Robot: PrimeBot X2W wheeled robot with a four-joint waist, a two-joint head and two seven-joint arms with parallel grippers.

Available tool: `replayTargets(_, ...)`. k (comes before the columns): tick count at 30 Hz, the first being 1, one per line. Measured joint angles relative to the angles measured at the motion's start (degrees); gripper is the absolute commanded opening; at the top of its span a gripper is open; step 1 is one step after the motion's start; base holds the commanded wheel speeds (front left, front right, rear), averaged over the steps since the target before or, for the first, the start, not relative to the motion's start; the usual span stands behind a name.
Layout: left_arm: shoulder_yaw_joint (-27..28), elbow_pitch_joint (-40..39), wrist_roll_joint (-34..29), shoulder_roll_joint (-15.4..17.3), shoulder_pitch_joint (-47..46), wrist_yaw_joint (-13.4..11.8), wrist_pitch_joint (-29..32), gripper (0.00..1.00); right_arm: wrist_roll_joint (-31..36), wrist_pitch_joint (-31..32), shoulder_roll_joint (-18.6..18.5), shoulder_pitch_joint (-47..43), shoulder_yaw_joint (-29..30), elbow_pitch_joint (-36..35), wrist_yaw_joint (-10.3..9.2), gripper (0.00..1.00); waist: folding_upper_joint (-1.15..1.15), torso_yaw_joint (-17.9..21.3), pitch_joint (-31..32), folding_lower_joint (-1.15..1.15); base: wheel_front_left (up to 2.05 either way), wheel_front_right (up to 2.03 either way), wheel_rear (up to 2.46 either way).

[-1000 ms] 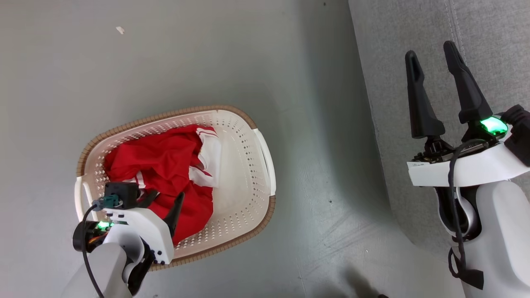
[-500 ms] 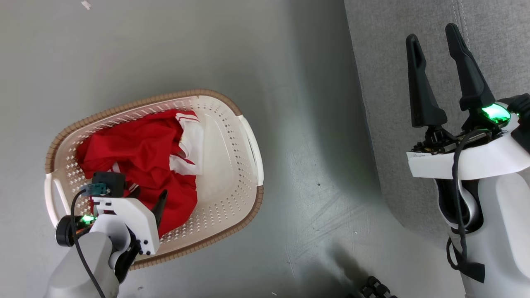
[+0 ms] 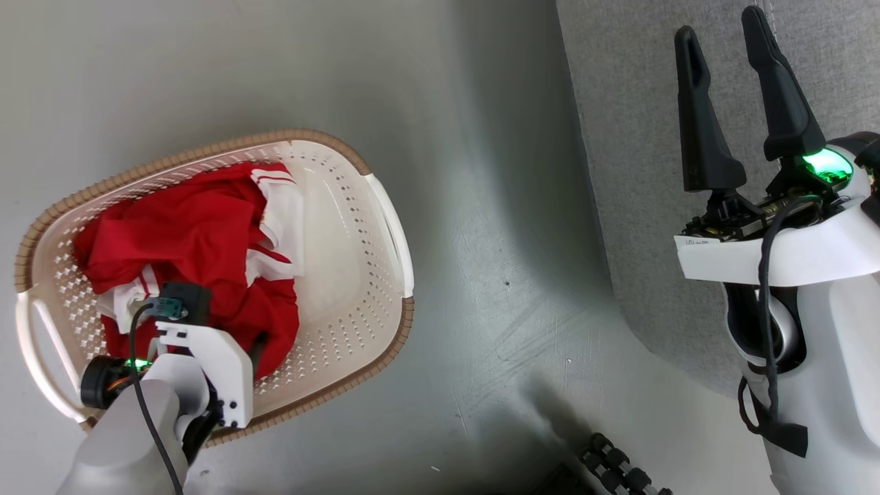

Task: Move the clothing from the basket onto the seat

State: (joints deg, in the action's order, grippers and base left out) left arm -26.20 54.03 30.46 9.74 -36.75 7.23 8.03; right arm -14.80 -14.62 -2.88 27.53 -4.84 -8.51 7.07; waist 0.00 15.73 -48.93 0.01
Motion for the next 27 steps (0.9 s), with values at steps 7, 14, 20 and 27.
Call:
replayTargets(7, -0.6, 2.0, -1.5, 1.2, -1.9, -0.3, 1.0, 1.00, -0.8, 0.0, 0.0, 0.1, -0.2, -0.1, 0.00, 1.00, 0.00, 1.1, -1.4, 0.00, 0.00, 0.00, 0.00)
replayTargets(14, -2.4, 4.6, -2.9, 1.4, -2.9, -0.5, 4.1, 1.00, -0.9, 0.0, 0.1, 1.8, -1.0, 0.0, 0.00, 1.00, 0.00, 1.7, -1.9, 0.00, 0.00, 0.00, 0.00)
replayTargets(20, -2.6, 5.0, -2.8, 1.0, -3.2, -0.5, 4.3, 0.00, -0.9, 0.0, 0.1, 2.1, -0.8, 0.2, 0.00, 1.00, 0.00, 1.6, -1.5, 0.00, 0.00, 0.00, 0.00)
replayTargets(27, -2.4, 5.0, -2.2, 0.0, -4.2, -0.5, 3.9, 0.00, -0.9, 0.0, 0.1, 2.1, -0.2, 0.5, 0.00, 1.00, 0.00, 1.2, -0.9, 0.00, 0.00, 0.00, 0.00)
